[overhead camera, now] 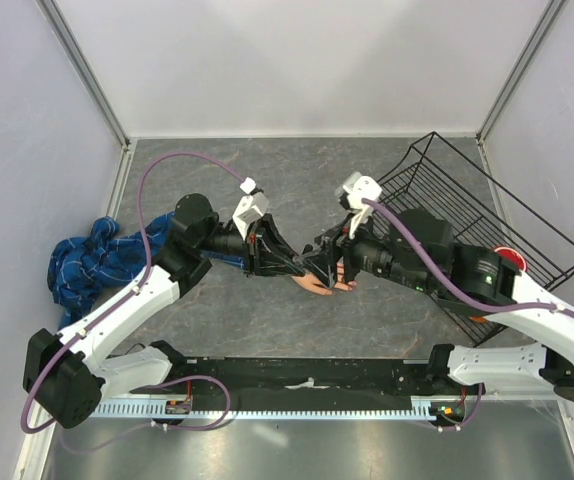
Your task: Paint the nails
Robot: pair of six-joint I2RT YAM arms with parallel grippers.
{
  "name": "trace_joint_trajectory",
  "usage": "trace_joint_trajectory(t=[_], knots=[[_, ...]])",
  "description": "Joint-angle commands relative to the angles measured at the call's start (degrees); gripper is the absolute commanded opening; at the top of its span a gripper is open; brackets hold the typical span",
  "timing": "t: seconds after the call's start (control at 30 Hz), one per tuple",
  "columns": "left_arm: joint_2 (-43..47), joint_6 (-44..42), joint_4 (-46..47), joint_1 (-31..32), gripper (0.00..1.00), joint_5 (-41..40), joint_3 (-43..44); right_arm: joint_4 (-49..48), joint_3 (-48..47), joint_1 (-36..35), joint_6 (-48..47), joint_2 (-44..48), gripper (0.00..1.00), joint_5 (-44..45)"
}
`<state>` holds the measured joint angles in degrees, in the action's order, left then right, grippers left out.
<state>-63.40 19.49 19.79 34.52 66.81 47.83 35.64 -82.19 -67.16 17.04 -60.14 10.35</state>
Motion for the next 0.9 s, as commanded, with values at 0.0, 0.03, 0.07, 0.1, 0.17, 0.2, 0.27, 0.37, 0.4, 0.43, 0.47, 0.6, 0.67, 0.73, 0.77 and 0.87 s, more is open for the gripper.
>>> trace_joint_trajectory(t=[0.0,0.03,0.07,0.1,0.17,0.2,0.27,0.37,0.4,0.43,0.47,0.6,0.67,0.73,0.77,0.87], knots=[[0.0,4.0,5.6,0.1,0.02,4.6,1.0,-0.4,1.0,2.4,-2.0,-1.8,0.62,-10.1],[0.0,4.0,5.6,0.1,0.02,4.6,1.1,-0.5,1.1,2.6,-2.3,-2.0,0.60,-10.1],[-0.1,4.2,5.6,0.1,0.02,4.6,1.1,-0.5,1.1,2.9,-2.4,-2.2,0.58,-11.5],[-0.1,4.2,5.6,0.1,0.02,4.6,1.1,-0.5,1.0,3.3,-2.6,-2.4,0.54,-11.8],[0.0,4.2,5.6,0.1,0.02,4.6,1.1,-0.6,1.2,3.7,-2.8,-2.4,0.51,-11.9],[0.0,4.2,5.6,0.1,0.02,4.5,1.1,-0.6,1.4,4.0,-3.0,-2.5,0.47,-12.0],[0.1,4.2,5.6,0.1,0.02,4.3,1.1,-0.6,1.9,4.1,-3.1,-2.8,0.40,-12.0],[0.6,3.7,5.2,0.1,0.02,2.4,0.9,-0.6,2.7,4.3,-3.0,-3.3,0.18,-11.8],[0.9,3.2,4.6,0.1,0.02,1.7,0.9,-0.7,2.8,4.3,-3.1,-3.6,0.12,-11.4],[1.3,1.6,3.5,0.1,0.02,0.7,1.2,-0.6,2.8,4.2,-2.8,-3.8,0.06,-11.0],[1.7,0.4,0.5,0.1,0.02,-2.4,1.4,-0.6,2.8,4.3,-2.5,-4.3,0.00,-10.6],[4.2,-9.7,-10.6,0.1,0.02,-16.8,2.7,-0.4,2.2,3.7,3.7,-7.3,0.00,-5.8],[5.9,-12.1,-14.0,0.1,0.02,-28.9,3.0,1.0,0.9,0.4,10.9,-10.2,0.00,7.3],[7.1,-14.7,-17.0,0.1,0.02,-35.7,2.9,3.4,-1.9,-8.3,18.4,-12.6,0.00,29.5],[7.9,-15.1,-17.3,0.1,0.02,-40.1,2.7,4.5,-2.5,-11.0,22.7,-15.2,0.00,33.7],[8.6,-15.4,-17.0,0.1,0.02,-41.1,2.1,2.9,-4.0,-17.6,29.9,-19.8,0.00,44.1]])
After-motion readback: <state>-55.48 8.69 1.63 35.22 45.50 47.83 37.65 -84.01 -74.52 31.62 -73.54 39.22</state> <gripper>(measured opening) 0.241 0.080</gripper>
